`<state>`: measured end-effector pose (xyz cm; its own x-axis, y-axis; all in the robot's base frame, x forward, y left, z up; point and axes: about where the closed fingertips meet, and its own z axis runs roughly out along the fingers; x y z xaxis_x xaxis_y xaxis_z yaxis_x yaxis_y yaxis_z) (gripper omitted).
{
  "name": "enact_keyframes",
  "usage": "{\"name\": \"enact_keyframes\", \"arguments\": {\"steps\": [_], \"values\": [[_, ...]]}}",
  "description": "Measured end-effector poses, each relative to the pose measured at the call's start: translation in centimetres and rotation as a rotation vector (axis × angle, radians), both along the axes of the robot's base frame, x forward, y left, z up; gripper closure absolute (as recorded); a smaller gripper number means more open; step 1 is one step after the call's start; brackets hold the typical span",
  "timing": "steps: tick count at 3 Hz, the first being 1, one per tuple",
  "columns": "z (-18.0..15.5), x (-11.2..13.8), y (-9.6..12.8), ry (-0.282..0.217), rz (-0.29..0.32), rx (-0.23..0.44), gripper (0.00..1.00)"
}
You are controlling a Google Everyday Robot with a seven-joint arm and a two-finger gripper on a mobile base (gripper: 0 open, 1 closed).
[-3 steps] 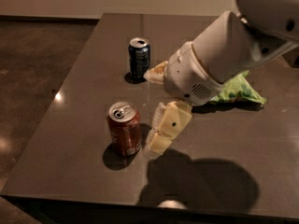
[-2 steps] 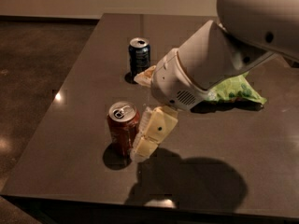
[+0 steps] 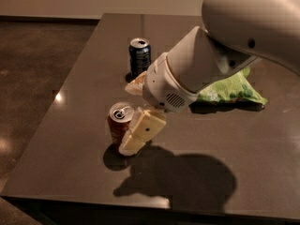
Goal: Move coke can near green rice chip bag
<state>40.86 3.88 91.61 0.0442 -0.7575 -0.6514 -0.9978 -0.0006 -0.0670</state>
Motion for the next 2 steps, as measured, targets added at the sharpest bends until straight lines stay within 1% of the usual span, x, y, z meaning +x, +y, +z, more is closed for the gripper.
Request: {"name": "enact_keyframes", "arguments": {"steps": [1, 2], "values": [[-0.41, 0.15, 0.43, 0.019, 0.014, -0.001, 0.42], [-0.39, 0.76, 0.17, 0.03, 0.022, -0.002, 0.72]]}}
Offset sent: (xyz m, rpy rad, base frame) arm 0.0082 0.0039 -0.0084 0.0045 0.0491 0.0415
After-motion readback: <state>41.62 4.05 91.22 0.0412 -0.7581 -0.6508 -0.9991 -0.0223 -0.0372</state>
